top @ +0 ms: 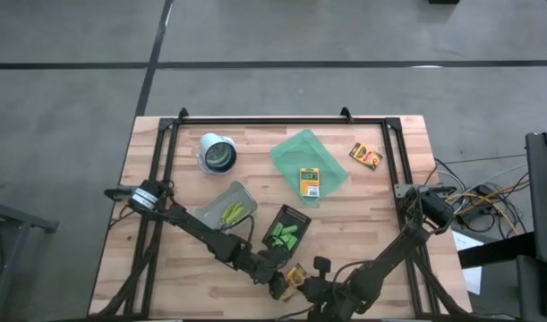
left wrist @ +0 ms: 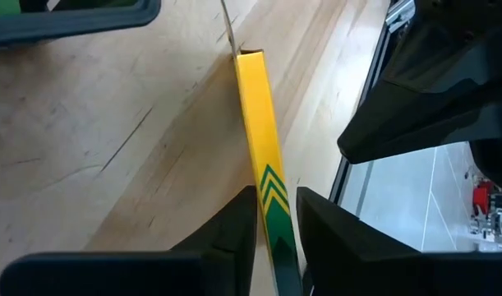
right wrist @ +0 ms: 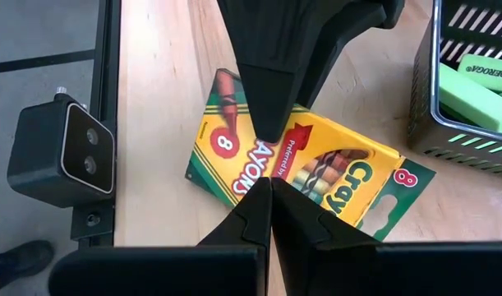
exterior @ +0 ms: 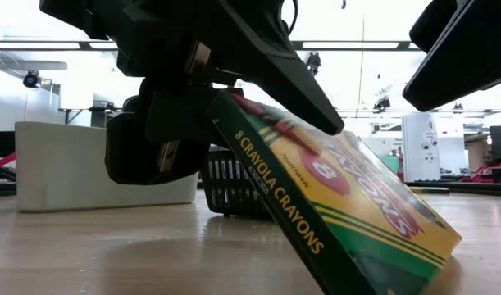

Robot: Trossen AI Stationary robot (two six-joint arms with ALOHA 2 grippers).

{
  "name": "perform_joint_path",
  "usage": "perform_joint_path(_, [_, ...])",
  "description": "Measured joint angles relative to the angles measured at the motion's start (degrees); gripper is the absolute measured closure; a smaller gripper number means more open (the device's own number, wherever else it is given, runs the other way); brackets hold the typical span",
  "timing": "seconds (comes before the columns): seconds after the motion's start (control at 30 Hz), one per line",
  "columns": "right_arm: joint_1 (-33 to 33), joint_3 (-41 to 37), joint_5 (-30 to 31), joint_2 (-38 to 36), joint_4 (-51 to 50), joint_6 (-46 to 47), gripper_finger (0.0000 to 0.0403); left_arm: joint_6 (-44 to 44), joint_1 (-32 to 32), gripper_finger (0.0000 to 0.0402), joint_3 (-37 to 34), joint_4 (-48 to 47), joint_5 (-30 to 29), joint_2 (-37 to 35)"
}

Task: Pick & Place School Supplies
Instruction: Put the crayon box into the light green bin

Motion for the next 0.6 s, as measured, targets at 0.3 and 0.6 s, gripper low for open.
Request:
perform_joint_path(0.3, [0.00, 0.00, 0.00, 0.00, 0.00, 0.00, 0.0394, -0.40, 0.00, 0.0349, 0.00, 0.04, -0.19, 0.00])
perform_joint_path(0.6, [0.00, 0.00, -0.01, 0.00, 0.00, 0.00, 0.0394, -0.56, 0.00, 0.0360, 0.00, 0.08, -0.32, 0.00])
